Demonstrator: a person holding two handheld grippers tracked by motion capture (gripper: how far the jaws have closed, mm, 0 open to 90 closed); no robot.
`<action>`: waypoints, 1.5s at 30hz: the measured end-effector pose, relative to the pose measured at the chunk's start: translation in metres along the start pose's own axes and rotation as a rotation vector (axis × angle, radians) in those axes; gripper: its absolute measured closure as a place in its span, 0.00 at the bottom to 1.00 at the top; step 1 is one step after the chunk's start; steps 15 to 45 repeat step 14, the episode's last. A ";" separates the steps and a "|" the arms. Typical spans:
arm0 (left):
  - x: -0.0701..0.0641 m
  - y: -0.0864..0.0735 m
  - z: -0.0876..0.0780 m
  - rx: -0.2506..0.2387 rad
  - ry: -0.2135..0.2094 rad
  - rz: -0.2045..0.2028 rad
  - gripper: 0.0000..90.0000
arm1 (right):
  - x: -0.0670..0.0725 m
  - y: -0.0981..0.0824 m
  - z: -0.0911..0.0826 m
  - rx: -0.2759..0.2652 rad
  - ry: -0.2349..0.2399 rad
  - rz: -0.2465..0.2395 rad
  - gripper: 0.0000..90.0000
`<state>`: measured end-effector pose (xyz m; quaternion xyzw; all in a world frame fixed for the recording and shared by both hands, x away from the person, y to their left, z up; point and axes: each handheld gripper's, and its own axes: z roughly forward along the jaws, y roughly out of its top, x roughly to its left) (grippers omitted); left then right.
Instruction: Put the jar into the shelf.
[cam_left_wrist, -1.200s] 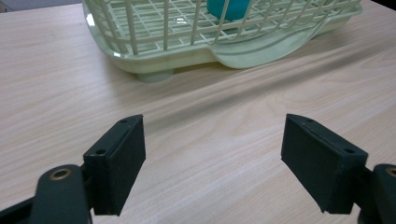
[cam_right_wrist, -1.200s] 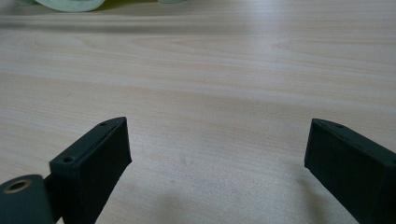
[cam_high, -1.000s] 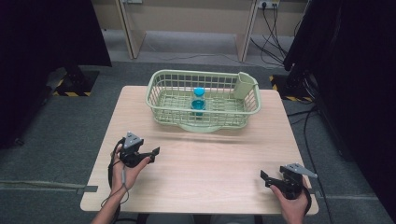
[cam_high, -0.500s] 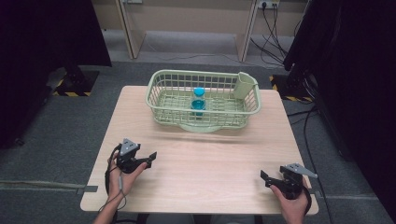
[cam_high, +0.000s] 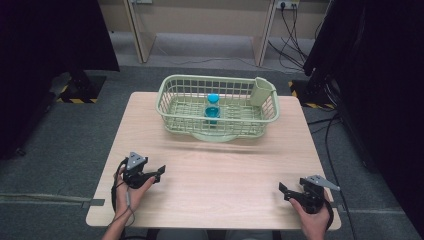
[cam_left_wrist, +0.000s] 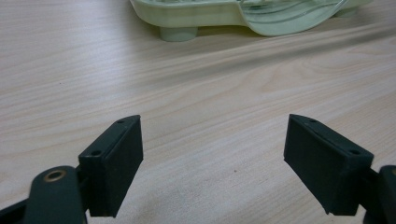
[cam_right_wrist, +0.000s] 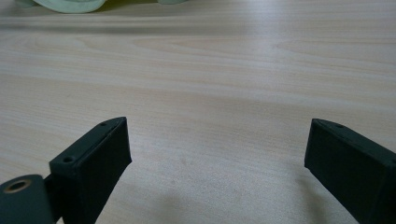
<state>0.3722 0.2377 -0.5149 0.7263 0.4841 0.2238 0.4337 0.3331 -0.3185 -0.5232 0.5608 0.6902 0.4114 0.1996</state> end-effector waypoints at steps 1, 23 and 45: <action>0.000 -0.001 0.000 0.002 0.000 0.000 0.22 | 0.000 0.000 0.000 0.000 0.000 0.000 0.08; 0.003 -0.009 0.003 0.021 -0.002 -0.020 0.21 | 0.000 0.000 0.000 0.001 0.004 0.001 0.08; 0.003 -0.009 0.003 0.021 -0.002 -0.020 0.21 | 0.000 0.000 0.000 0.001 0.004 0.001 0.08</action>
